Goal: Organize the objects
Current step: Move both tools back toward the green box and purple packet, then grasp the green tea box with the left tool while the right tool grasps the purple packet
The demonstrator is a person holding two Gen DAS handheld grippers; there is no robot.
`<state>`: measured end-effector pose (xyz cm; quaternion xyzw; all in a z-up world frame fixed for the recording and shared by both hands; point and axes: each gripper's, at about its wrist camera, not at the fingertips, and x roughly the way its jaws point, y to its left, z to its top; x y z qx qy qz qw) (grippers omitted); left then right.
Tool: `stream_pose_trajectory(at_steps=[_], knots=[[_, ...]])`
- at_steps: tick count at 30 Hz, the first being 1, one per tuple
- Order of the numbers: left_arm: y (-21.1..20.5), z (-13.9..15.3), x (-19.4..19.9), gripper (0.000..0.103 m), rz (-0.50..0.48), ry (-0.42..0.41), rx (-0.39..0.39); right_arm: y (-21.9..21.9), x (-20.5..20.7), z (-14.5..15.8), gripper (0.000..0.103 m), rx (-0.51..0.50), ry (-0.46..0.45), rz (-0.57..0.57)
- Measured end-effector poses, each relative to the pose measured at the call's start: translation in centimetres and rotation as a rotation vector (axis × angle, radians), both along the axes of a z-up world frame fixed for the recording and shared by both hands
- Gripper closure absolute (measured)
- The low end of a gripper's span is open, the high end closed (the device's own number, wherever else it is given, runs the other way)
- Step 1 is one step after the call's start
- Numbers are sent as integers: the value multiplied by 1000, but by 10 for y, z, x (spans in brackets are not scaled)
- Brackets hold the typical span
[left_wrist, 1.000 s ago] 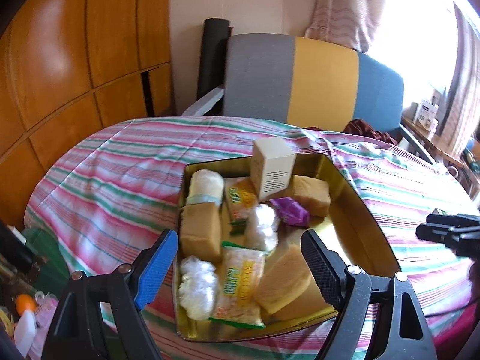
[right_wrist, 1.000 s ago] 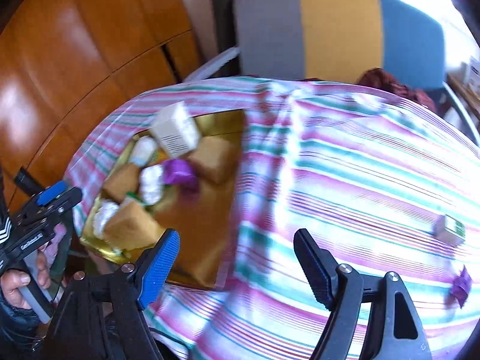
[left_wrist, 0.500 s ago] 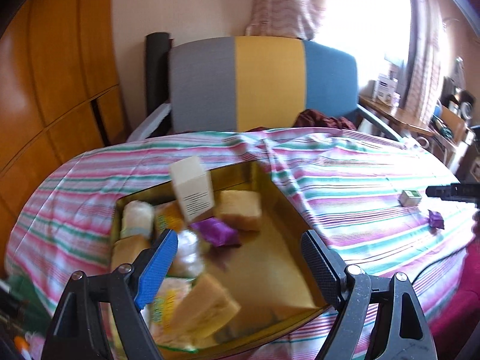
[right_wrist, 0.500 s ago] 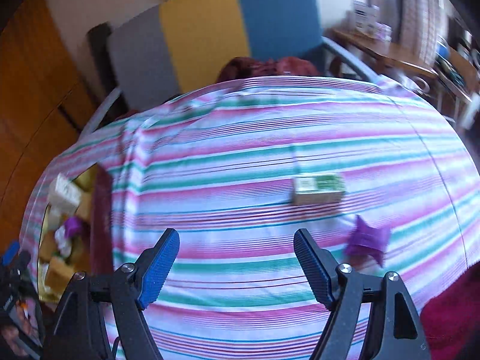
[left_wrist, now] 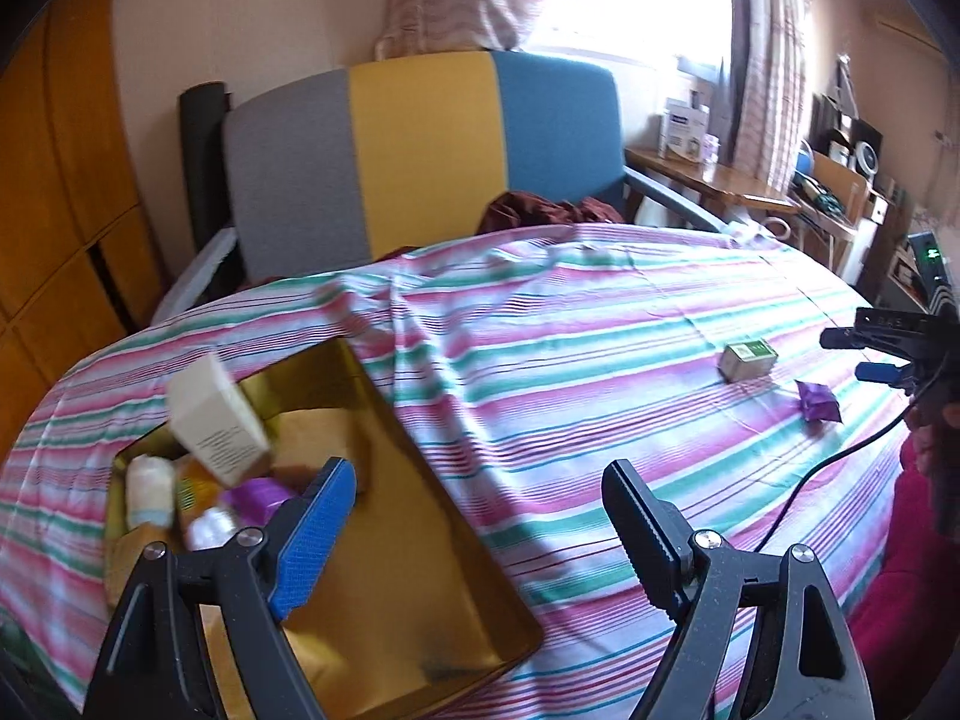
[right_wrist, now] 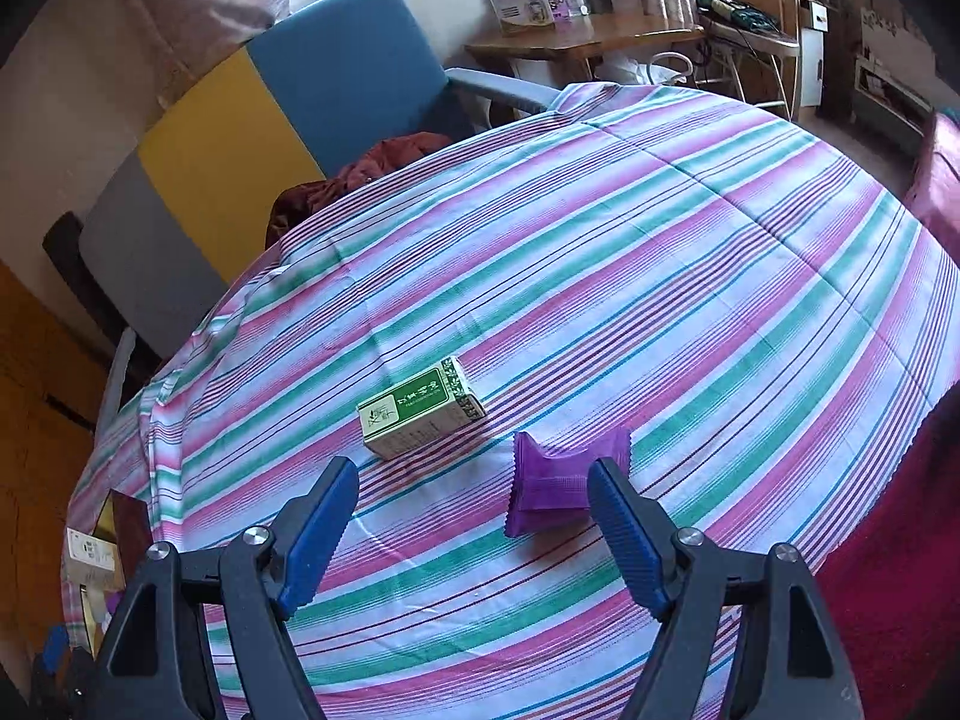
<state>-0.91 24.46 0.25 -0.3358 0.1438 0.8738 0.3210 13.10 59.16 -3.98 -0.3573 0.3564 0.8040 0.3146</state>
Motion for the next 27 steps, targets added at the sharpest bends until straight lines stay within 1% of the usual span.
stream_pose_trajectory(at_steps=[9, 13, 19, 23, 27], knots=[[50, -22, 3, 18, -64, -52, -36, 19, 25, -8, 23, -63, 71, -121], [71, -34, 0, 18, -80, -103, -41, 28, 36, -13, 23, -88, 75, -194], [108, -42, -1, 20, -130, -154, -43, 35, 49, -16, 23, -110, 93, -265], [142, -46, 5, 20, -196, -140, -62, 38, 50, -22, 23, -152, 105, -266], [181, -51, 11, 20, -278, -112, -94, 37, 47, -22, 23, -157, 104, -248]])
